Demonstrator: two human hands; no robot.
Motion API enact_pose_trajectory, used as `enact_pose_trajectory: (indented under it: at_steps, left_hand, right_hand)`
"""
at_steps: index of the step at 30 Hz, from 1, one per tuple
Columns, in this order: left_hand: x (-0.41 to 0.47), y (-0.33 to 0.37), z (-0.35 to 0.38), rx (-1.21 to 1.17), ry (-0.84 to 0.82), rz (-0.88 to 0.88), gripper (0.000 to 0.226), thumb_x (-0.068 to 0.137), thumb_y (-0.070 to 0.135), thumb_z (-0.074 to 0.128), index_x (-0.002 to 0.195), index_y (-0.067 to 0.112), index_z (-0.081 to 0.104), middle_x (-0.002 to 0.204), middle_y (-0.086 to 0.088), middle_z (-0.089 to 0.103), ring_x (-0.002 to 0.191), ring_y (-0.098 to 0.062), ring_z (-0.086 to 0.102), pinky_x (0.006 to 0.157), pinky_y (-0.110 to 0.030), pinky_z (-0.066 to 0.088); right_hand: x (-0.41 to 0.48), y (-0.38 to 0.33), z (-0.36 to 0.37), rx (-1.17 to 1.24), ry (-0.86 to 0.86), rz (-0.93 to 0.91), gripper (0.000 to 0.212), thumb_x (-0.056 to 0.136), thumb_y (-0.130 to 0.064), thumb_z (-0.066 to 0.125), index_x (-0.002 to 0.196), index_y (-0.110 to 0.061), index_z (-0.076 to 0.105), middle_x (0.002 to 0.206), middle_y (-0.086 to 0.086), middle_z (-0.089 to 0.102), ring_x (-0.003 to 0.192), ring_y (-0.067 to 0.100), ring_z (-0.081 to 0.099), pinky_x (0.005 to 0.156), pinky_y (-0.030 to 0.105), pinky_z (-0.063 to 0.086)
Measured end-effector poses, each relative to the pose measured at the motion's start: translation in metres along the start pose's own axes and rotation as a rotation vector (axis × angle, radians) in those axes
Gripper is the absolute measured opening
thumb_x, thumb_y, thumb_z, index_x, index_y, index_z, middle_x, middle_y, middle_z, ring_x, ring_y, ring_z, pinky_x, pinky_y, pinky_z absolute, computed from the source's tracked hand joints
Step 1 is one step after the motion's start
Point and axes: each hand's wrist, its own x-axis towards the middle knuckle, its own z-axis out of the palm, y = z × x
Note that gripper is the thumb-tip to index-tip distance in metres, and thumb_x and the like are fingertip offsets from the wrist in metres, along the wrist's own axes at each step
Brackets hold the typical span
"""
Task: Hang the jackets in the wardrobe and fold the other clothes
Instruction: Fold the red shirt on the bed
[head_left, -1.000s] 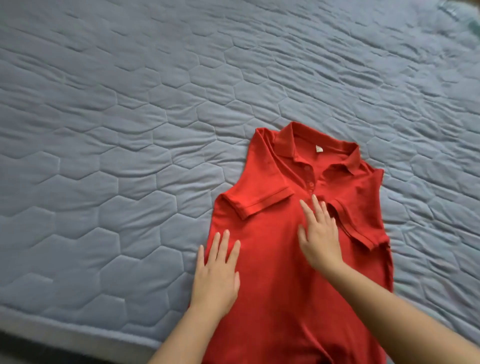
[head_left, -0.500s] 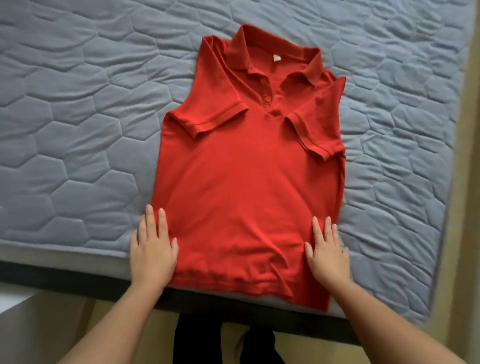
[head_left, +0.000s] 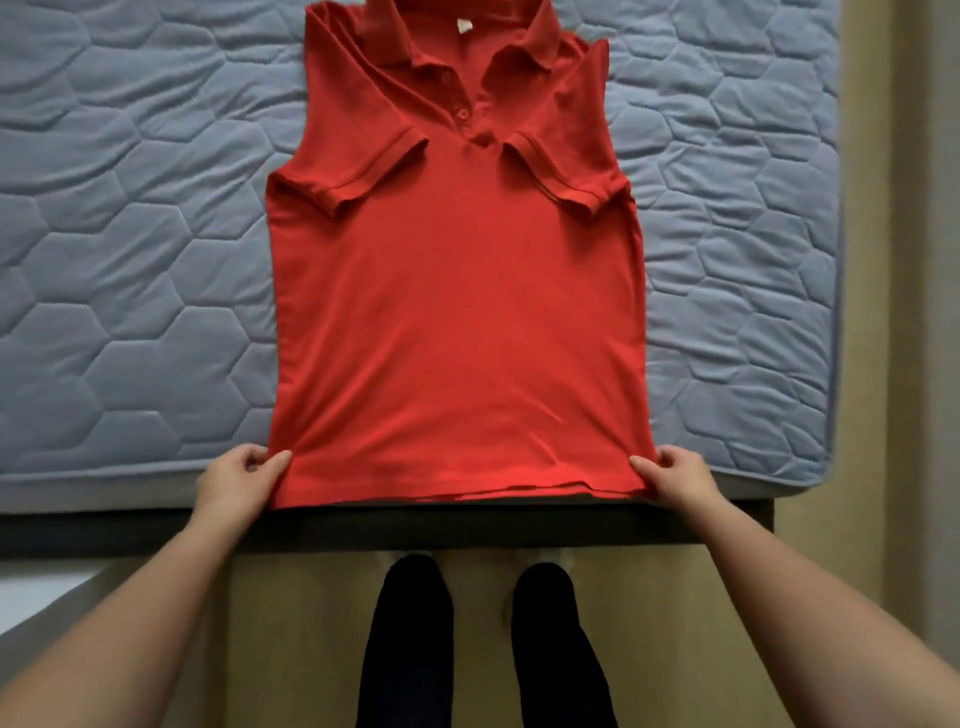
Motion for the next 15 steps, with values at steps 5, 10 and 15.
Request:
enact_pose_trajectory:
  at_steps: [5,10,15]
  left_hand:
    - [-0.007,-0.017,0.01,-0.299,-0.228,-0.111,0.018,0.091,0.011,0.062,0.106,0.0,0.062,0.09,-0.017,0.062,0.04,-0.01,0.06,0.04,-0.017,0.05]
    - [-0.025,-0.037,0.009,-0.476,-0.129,-0.145,0.028,0.095,0.012,0.056,0.119,-0.002,0.057,0.079,-0.015,0.057,0.033,-0.004,0.054,0.04,-0.017,0.05]
    - [-0.063,-0.039,0.0,-0.606,-0.055,-0.113,0.033,0.096,0.013,0.054,0.127,-0.001,0.053,0.075,-0.007,0.054,0.031,-0.002,0.052,0.038,-0.016,0.049]
  right_hand:
    - [-0.015,0.014,0.018,0.396,-0.026,0.194,0.015,0.094,-0.008,0.058,0.08,-0.01,0.055,0.075,0.007,0.055,0.063,0.015,0.052,0.043,0.023,0.052]
    - [-0.028,0.034,0.018,0.483,0.049,0.157,0.021,0.096,-0.008,0.054,0.076,-0.011,0.05,0.072,0.008,0.053,0.06,0.015,0.051,0.039,0.015,0.049]
    - [-0.053,0.056,0.012,0.497,0.079,0.04,0.022,0.095,-0.008,0.056,0.074,-0.012,0.05,0.07,0.008,0.053,0.057,0.016,0.051,0.039,0.017,0.05]
